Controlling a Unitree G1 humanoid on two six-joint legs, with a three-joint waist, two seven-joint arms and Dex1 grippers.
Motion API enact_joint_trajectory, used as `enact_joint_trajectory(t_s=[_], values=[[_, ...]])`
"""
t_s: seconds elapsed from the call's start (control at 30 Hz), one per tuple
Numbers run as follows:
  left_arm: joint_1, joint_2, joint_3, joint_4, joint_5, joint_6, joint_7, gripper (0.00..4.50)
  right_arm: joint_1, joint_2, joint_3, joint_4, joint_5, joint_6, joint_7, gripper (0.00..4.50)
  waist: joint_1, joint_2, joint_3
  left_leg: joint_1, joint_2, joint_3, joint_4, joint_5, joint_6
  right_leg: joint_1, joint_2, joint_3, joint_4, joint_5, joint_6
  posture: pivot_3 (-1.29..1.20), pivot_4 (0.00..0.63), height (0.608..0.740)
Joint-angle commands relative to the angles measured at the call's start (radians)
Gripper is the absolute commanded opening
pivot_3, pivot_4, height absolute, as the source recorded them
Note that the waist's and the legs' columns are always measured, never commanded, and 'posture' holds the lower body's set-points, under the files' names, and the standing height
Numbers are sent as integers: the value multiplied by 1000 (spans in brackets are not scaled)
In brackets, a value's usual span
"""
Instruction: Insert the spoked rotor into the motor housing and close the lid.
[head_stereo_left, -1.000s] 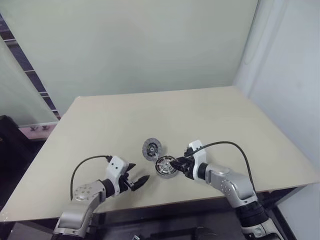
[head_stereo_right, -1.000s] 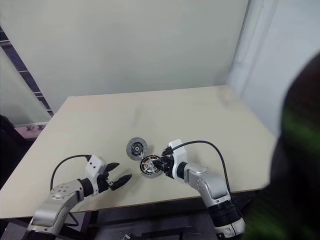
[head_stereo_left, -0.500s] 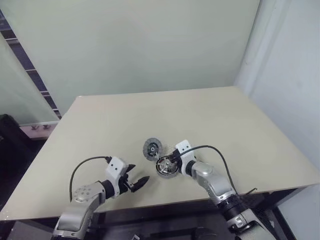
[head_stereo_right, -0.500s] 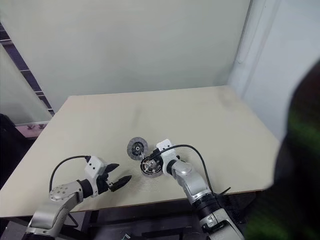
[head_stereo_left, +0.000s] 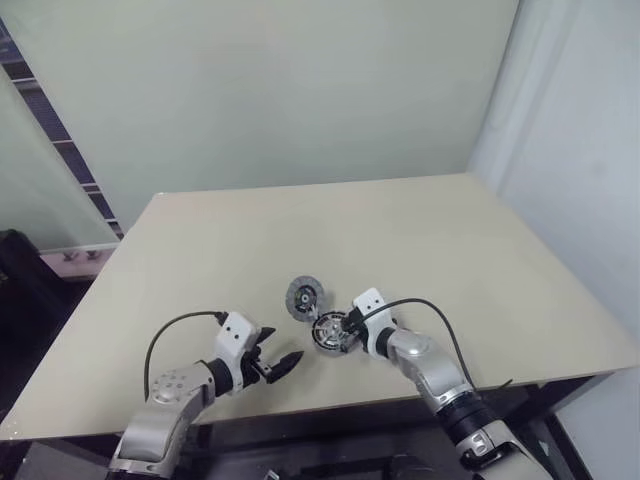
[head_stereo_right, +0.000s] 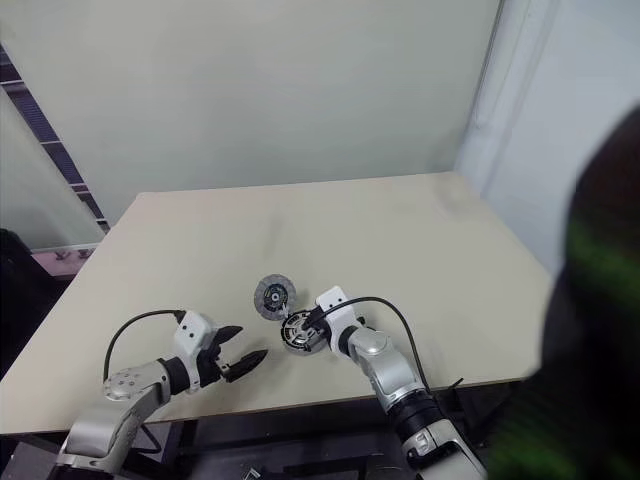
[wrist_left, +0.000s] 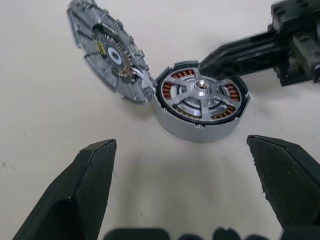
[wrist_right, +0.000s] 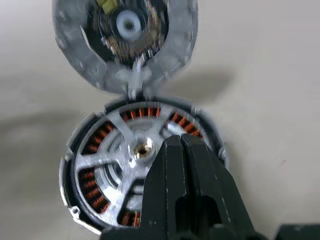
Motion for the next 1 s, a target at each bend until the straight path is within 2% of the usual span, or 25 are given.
enact_joint_trajectory(t_s=[0.03, 0.1, 0.23, 0.3, 0.43, 0.67, 1.0], values=[[-23, 0, -3, -5, -3, -11, -9, 4500, -40, -71, 60, -150, -40, 45, 102, 407, 0, 0, 0, 0, 0, 0, 0, 0, 0, 0, 0, 0, 0, 0, 0, 0, 0, 740], [-24, 1, -5, -4, -3, -13, -10, 4500, -50, -123, 95, -206, -54, 90, 161, 954, 0, 0, 0, 0, 0, 0, 0, 0, 0, 0, 0, 0, 0, 0, 0, 0, 0, 740], [-24, 3, -8, 0, -3, -16, -13, 4500, -78, -222, 159, -293, -96, 131, 262, 2484, 0, 0, 0, 0, 0, 0, 0, 0, 0, 0, 0, 0, -1, 0, 0, 0, 0, 740], [-26, 2, -11, 1, -2, -17, -14, 4500, -97, -267, 192, -320, -122, 145, 305, 3047, 0, 0, 0, 0, 0, 0, 0, 0, 0, 0, 0, 0, -1, 0, 0, 0, 0, 740], [-32, 0, -20, 10, 0, -12, -18, 4500, -136, -331, 250, -350, -172, 139, 375, 4467, 1, -1, 0, 0, 0, 0, 1, 0, 0, 1, 0, -1, -1, 0, 0, 0, 0, 740], [-36, -4, -39, 22, -1, 3, -23, 4500, -220, -411, 369, -355, -275, 116, 517, 4492, 3, -1, 0, 0, 0, 0, 1, 0, 0, 0, 0, -1, -1, 0, 0, 0, 0, 740], [-19, 1, -55, 11, 4, 12, -25, 4500, -292, -375, 461, -260, -404, 24, 576, 4492, 4, -1, 0, 0, 0, 0, 1, 0, 0, 0, 0, -1, 0, 0, 0, 0, 0, 740]])
